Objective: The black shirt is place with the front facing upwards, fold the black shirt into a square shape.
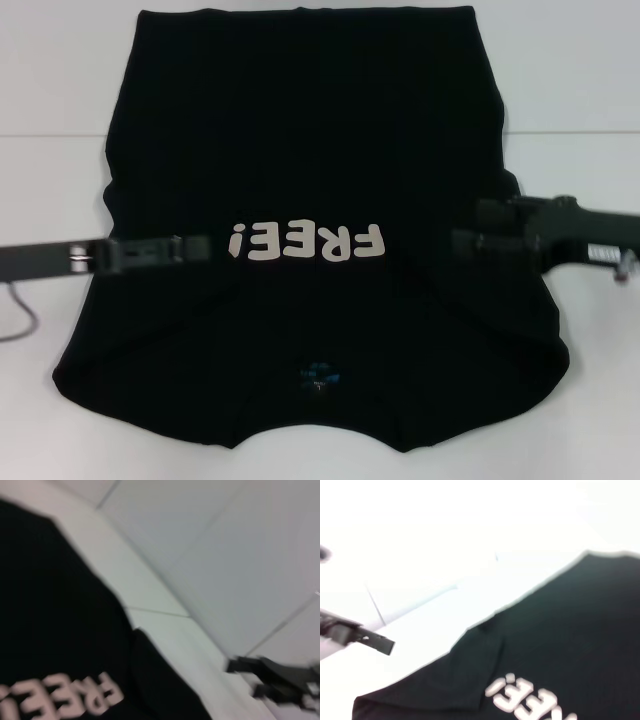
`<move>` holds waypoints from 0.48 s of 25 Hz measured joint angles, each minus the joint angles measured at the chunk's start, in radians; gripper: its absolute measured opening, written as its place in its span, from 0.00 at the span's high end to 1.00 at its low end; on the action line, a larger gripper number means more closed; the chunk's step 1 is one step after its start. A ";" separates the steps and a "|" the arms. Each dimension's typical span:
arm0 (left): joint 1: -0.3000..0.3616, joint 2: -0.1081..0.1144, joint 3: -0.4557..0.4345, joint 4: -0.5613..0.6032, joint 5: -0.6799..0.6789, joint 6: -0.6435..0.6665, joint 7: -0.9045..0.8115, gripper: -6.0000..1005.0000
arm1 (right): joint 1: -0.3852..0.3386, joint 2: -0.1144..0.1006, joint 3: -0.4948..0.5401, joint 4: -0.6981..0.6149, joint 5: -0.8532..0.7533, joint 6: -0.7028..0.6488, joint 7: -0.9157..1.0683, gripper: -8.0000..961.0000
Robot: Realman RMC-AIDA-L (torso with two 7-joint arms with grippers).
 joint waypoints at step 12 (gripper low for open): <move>-0.031 0.099 0.014 0.152 0.466 0.040 -0.563 0.10 | -0.083 0.024 0.030 0.302 0.137 -0.026 -0.584 0.14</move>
